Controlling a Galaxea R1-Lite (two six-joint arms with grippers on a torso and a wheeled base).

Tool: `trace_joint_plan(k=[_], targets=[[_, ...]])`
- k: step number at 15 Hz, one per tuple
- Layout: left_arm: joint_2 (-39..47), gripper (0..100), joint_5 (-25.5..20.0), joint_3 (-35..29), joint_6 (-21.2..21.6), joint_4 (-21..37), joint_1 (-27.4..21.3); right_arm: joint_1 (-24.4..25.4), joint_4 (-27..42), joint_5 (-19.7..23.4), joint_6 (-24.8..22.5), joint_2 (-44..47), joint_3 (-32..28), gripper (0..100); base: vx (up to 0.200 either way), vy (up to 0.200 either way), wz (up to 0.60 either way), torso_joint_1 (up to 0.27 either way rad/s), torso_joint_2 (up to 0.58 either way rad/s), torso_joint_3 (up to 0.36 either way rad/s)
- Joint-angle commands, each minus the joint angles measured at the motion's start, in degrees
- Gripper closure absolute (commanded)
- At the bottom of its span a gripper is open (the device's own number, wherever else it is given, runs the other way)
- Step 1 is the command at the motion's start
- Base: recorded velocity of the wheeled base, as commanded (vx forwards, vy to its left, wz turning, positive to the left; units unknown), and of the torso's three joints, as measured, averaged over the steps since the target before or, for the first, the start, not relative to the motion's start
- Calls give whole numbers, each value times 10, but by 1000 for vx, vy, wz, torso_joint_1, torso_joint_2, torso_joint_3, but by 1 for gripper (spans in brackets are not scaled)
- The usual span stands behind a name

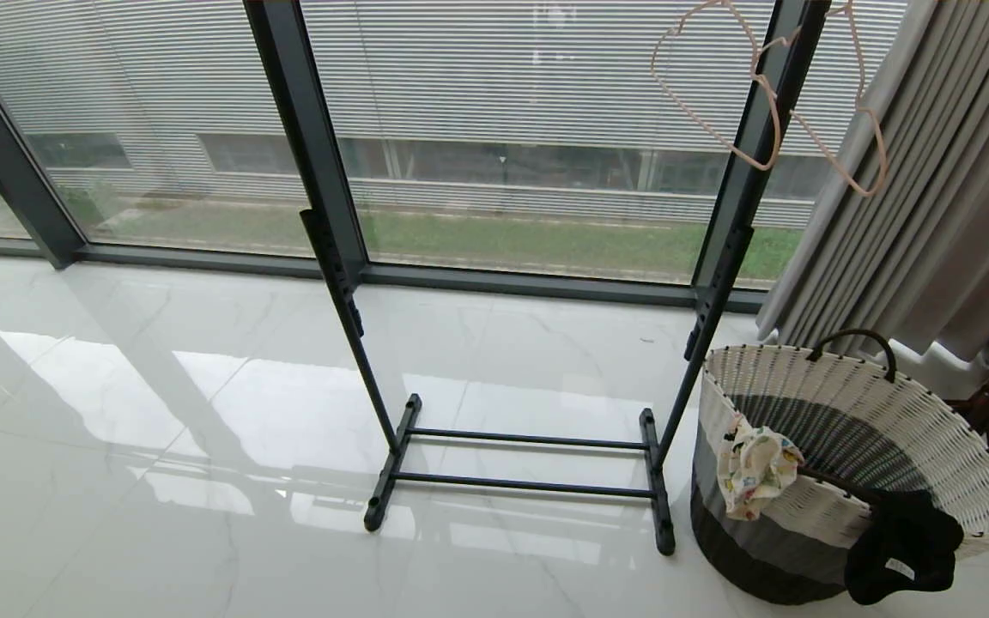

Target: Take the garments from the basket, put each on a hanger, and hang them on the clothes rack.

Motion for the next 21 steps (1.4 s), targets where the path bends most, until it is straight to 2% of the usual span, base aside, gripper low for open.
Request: trace_joint_plan(k=[1, 5, 11, 14, 21], targets=[[1, 0, 0, 0, -2, 0, 0, 1, 0, 0, 0, 0, 0, 0, 0, 0, 0, 0, 0, 0], [1, 0, 0, 0, -3, 0, 0, 1, 0, 0, -1, 1, 0, 0, 0, 0, 0, 0, 0, 0], [1, 0, 0, 0, -3, 0, 0, 0, 0, 0, 0, 1, 0, 0, -200, -200, 0, 2, 5, 5], [1, 0, 0, 0, -3, 0, 0, 0, 0, 0, -1, 1, 0, 0, 0, 0, 0, 0, 0, 0], [1, 0, -1, 0, 7, 0, 0, 0, 0, 0, 0, 0, 0, 0, 200, 0, 0, 4, 3, 2]])
